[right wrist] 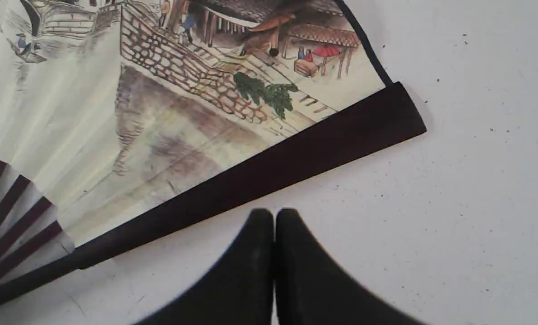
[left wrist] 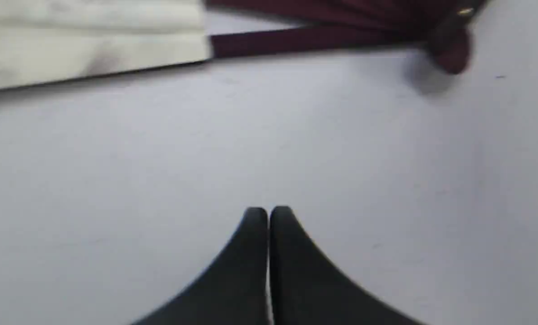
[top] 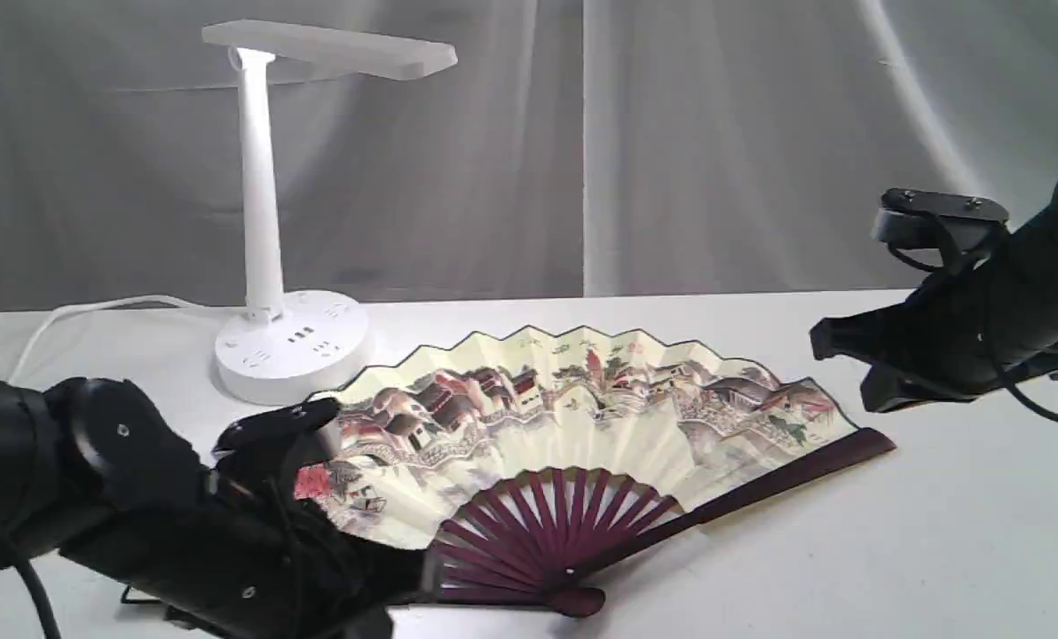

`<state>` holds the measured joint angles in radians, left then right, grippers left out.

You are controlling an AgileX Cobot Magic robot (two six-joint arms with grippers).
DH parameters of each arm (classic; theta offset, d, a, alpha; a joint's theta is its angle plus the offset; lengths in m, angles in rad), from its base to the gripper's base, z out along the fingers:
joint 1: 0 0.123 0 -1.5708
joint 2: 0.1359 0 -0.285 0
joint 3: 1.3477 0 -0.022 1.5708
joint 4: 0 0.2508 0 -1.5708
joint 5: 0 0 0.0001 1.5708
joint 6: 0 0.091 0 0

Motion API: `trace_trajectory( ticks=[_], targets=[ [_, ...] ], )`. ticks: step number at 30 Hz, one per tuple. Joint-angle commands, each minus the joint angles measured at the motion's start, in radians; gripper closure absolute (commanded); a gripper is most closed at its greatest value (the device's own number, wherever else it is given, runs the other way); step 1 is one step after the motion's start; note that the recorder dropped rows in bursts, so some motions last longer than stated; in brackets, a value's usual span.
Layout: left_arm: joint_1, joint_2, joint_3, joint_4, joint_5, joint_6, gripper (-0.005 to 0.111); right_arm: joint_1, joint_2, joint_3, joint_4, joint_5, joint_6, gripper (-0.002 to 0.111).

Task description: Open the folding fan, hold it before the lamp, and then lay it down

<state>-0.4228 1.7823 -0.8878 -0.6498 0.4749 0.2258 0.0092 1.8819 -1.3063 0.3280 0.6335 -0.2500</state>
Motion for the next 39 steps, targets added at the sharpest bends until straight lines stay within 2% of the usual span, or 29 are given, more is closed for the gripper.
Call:
trace_trajectory(
  ticks=[1, 4, 10, 16, 29, 39],
  targets=[
    [0.059, -0.001, -0.011, 0.309, 0.108, -0.250, 0.107, 0.002, -0.009, 0.007, 0.005, 0.003, -0.011, 0.108],
    [0.100, -0.001, -0.011, 0.454, 0.173, -0.324, 0.107, 0.002, -0.009, 0.007, 0.005, 0.001, -0.011, 0.108],
    [0.169, -0.007, -0.016, 0.625, 0.269, -0.416, 0.107, 0.002, -0.009, 0.007, 0.005, 0.001, -0.011, 0.108],
    [0.179, -0.082, -0.011, 0.814, 0.383, -0.581, 0.107, 0.002, -0.009, 0.007, 0.005, 0.001, -0.011, 0.108],
    [0.179, -0.468, -0.008, 0.809, 0.482, -0.594, 0.107, 0.002, -0.009, 0.007, 0.005, 0.001, -0.013, 0.108],
    [0.179, -0.877, 0.116, 0.813, 0.389, -0.591, 0.107, 0.002, -0.009, 0.007, 0.005, 0.001, -0.013, 0.108]
  ],
)
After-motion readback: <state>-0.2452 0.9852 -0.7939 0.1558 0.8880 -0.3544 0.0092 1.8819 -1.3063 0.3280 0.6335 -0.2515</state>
